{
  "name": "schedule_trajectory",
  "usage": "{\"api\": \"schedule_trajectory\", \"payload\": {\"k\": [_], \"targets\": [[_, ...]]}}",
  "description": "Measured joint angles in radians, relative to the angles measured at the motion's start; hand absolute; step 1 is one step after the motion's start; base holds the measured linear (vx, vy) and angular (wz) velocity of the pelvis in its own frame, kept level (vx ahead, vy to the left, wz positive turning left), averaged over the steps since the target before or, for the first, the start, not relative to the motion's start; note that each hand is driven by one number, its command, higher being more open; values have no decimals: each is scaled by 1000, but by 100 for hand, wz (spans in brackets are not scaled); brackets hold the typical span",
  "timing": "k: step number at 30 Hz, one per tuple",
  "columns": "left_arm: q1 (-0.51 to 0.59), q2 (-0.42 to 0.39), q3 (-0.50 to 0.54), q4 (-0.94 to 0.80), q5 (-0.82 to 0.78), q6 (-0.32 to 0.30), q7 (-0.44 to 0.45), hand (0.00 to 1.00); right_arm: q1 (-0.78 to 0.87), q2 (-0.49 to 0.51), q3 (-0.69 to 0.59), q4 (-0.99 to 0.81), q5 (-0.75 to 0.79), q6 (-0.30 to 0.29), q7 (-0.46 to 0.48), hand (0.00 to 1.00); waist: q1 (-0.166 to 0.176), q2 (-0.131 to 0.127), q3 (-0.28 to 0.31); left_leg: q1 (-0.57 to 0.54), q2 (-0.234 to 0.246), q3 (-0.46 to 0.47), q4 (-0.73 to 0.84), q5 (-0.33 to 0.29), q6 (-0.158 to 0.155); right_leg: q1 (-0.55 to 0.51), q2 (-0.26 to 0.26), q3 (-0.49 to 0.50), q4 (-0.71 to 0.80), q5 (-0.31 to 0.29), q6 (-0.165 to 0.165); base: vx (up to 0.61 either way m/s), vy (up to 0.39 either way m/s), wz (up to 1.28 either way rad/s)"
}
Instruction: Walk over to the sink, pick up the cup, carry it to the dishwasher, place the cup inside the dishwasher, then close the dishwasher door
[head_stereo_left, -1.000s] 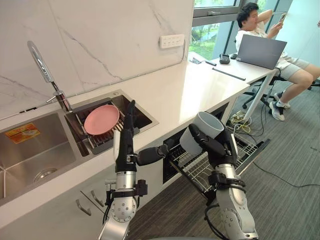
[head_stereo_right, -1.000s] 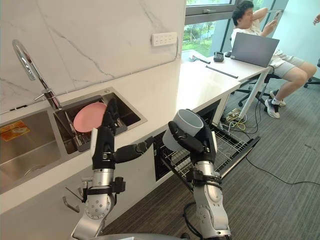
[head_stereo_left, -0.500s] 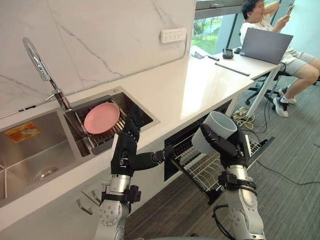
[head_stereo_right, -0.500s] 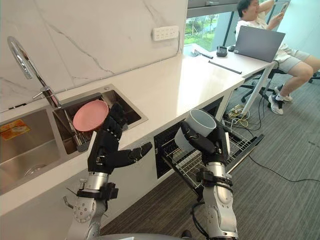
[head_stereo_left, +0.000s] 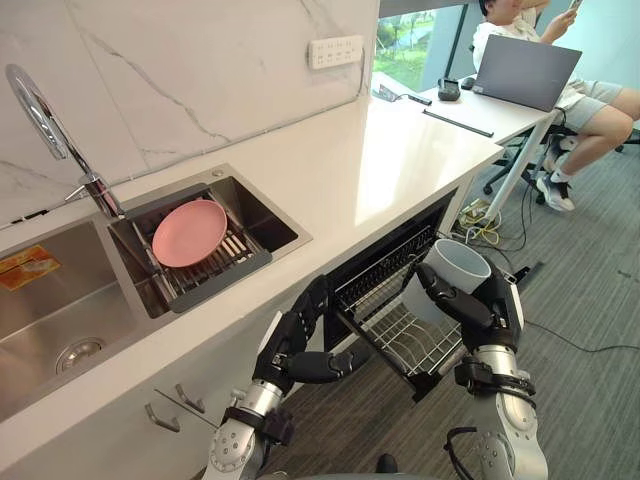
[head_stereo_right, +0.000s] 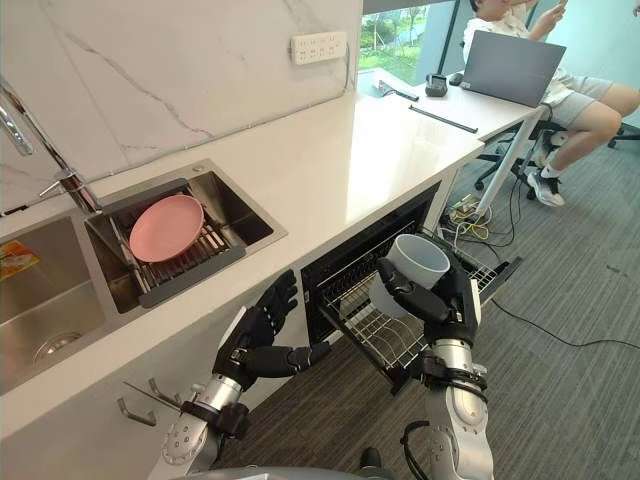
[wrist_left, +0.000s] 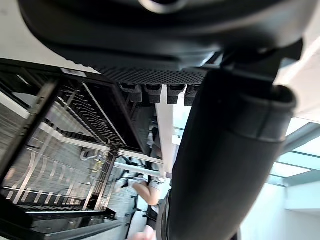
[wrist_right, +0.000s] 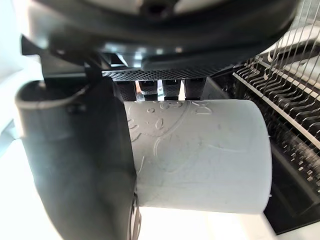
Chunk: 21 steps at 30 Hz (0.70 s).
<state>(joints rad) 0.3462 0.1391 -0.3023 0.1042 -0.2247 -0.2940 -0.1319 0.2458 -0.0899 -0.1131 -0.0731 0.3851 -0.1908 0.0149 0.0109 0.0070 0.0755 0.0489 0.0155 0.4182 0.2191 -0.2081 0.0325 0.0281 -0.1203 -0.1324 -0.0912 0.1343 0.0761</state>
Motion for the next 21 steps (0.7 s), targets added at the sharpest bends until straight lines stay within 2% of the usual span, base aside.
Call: {"api": "schedule_trajectory", "payload": {"k": [5, 12, 17, 21], "targets": [[2, 13, 19, 177, 50, 25, 66, 100, -2, -27, 0, 74, -57, -1, 3, 0, -2, 1, 0, -3, 2, 4, -9, -1, -2, -5, 1, 0, 0, 2, 2, -32, -11, -1], [22, 29, 85, 395, 71, 30, 112, 100, -11, -51, -51, 209, -154, 1, -1, 0, -1, -1, 6, 10, 0, 3, -26, 11, 18, -4, 7, -1, -1, 5, 6, 0, 0, 0], [26, 44, 157, 509, 90, 28, 125, 100, -64, -122, -80, 278, -227, 3, 4, 0, 2, -19, 26, 25, -9, -3, -43, 23, 34, 8, 2, -7, -1, 4, 6, -30, -3, 3], [18, 55, 194, 558, 99, 19, 130, 100, -95, -158, -79, 324, -281, 7, 3, 0, 15, -34, 44, 24, -19, -8, -58, 34, 35, 5, -8, -17, -1, -1, -2, -69, 3, 7]]}}
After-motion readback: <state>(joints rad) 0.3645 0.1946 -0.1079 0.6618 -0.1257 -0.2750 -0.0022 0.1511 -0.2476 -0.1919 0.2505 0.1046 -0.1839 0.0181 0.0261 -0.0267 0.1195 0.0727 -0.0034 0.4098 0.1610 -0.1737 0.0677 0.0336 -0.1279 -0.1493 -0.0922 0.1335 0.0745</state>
